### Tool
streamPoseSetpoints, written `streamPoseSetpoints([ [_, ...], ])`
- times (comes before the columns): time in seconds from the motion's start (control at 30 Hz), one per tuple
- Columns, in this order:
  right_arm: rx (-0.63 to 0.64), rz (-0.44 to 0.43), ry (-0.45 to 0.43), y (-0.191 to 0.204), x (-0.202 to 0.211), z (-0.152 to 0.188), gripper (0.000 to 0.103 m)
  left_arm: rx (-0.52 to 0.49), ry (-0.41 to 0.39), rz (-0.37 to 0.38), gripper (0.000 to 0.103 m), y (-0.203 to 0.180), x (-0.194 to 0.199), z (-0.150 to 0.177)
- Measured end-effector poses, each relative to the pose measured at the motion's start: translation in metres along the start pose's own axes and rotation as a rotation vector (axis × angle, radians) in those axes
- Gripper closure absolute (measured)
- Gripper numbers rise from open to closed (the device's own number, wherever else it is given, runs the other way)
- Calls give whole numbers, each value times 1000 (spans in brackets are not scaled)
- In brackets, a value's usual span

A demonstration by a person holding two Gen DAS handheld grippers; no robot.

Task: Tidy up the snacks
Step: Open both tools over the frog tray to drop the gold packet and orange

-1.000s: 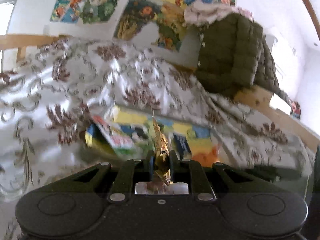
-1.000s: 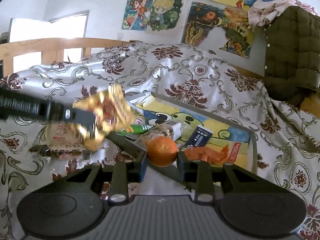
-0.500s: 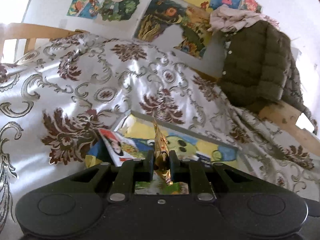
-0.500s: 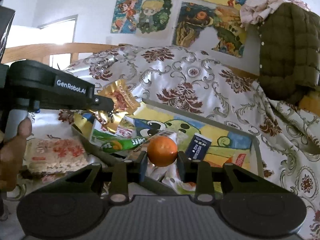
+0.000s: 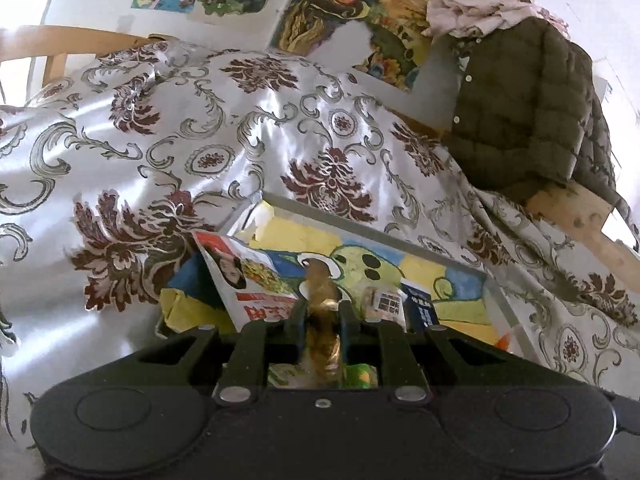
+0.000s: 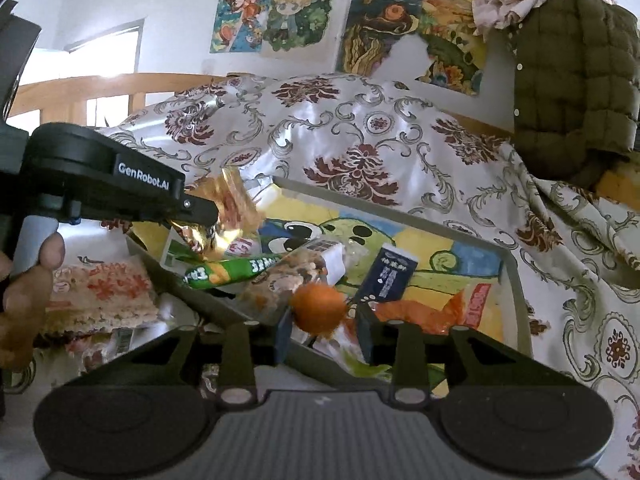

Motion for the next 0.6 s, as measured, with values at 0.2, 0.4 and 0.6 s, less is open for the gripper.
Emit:
streamPoseSetpoints([
  [0.2,0,3,-23,0,6,-2,51,-39,-7,-26,66,-5,4,-3],
  [0.4,-43,29,-74,-7,22,-11,14,-31,-66,-51,37,-7,24,-12],
  [0.6,-122,50,-150,-19,49,-24,0,-11,-140,-91,11,-6,53,-26],
])
Point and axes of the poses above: each gripper's, at about its wrist camera, not at the fingertips, and x roughly against the way its jaws point, y to its left, z to its underside, the point moved 1 cm from there along -x, roughly the way its jaws point, and after that the axes turned 8 degrees about -x, right-handed, at the moved point
